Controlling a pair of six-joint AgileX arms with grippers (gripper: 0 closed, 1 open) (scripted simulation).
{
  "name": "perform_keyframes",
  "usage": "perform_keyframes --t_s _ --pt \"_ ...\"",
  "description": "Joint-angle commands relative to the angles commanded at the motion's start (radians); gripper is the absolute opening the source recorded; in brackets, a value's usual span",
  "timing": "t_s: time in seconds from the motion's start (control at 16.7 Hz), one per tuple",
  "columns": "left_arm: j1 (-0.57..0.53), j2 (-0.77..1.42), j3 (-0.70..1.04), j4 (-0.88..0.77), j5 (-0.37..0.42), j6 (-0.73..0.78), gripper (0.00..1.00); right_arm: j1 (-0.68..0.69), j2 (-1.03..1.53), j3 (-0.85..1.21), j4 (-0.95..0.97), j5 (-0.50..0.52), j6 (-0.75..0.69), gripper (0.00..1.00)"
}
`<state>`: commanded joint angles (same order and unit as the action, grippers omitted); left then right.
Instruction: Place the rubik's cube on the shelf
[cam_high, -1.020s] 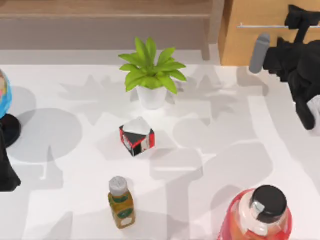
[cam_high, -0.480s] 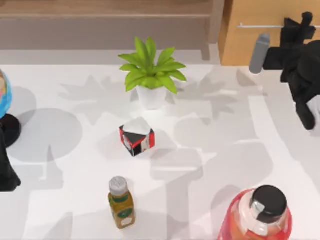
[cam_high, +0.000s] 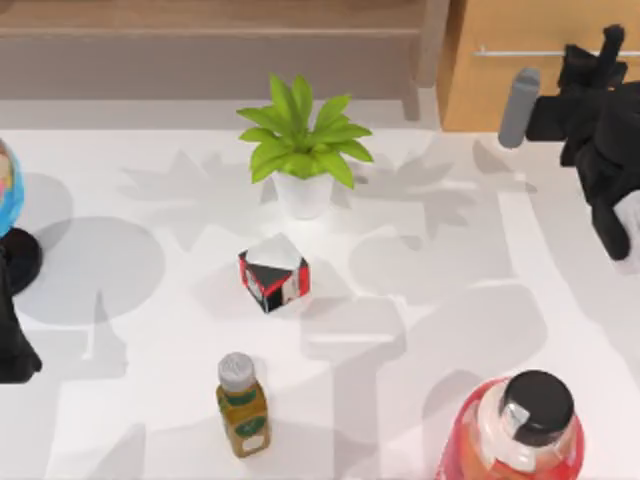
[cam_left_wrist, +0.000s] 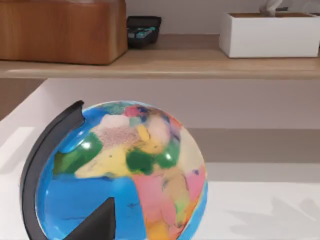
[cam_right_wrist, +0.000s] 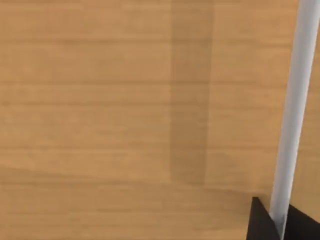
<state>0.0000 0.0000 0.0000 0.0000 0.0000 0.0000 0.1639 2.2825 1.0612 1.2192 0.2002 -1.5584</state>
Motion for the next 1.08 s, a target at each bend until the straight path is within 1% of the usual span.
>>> perform_keyframes --t_s 0.3,0.66,1.08 --pt "0.0 0.0 0.0 0.0 0.0 0.0 1.0 0.009 -0.022 -0.042 0.023 0.005 0.005 0.0" --pt "0.0 0.0 0.0 0.0 0.0 0.0 1.0 0.035 -0.114 -0.27 0.145 0.032 0.005 0.0" --pt "0.0 0.0 0.0 0.0 0.0 0.0 1.0 0.04 -0.127 -0.301 0.166 0.036 0.005 0.0"
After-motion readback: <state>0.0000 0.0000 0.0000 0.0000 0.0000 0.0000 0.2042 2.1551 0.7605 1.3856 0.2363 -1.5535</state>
